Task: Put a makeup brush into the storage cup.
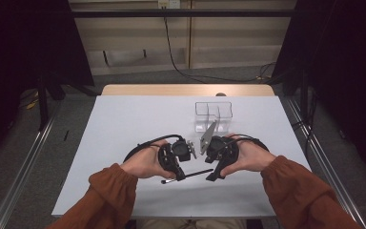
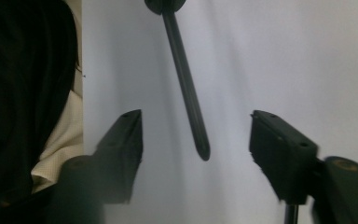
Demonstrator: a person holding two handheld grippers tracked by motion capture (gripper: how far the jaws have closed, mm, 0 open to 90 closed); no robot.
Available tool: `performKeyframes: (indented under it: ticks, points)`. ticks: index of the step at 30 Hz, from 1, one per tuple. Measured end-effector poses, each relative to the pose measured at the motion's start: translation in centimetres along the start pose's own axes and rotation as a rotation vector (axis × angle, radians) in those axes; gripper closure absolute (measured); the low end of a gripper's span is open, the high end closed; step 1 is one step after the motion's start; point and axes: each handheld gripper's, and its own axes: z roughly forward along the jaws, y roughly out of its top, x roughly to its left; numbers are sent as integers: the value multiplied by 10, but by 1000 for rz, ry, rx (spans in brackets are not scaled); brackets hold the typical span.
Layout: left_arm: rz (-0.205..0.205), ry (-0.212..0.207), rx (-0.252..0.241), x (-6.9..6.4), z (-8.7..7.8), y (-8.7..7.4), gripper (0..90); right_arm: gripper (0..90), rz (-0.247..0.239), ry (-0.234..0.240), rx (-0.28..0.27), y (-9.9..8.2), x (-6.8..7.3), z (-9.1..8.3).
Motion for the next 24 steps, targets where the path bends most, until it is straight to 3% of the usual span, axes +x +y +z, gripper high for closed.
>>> performKeyframes:
  ticks: [1,3,5,9,10,11,12,13,14,16,18,20,22,24]
  points:
    - [-7,-6,-6,0,0,0,842,467,-2,11,-1,0,-1,0]
    - [17,2,12,1,-1,0,842,505,0,23,5,0,-2,0]
    - [-24,-27,-22,-2,1,-1,842,553,-6,28,20,0,-2,2]
    - [13,-20,4,1,0,0,842,614,-17,37,11,-1,-2,4]
    - [-7,-14,-15,-2,1,0,842,626,-17,36,8,0,-2,4]
    - [-81,-31,-67,-7,5,0,842,623,-28,39,16,0,-2,5]
    - [-74,-12,-72,-6,5,0,842,644,-37,28,11,0,-2,6]
    - [-19,-19,-34,-3,1,0,842,662,-38,31,11,0,-2,6]
    - [-8,-23,-27,-1,0,1,842,676,-5,35,0,1,0,7]
    - [-44,-38,-57,-4,1,0,842,710,2,39,-3,1,0,8]
    - [-33,-29,-54,-3,0,0,842,729,-34,37,-3,0,-2,8]
    - [-48,-27,-75,-5,1,0,842,766,-53,46,-8,-1,-3,8]
    - [7,-26,-35,-1,-1,0,842,796,-51,46,-7,-2,-3,9]
    - [8,-25,-36,-2,-1,0,842,815,-60,47,-10,-3,-4,10]
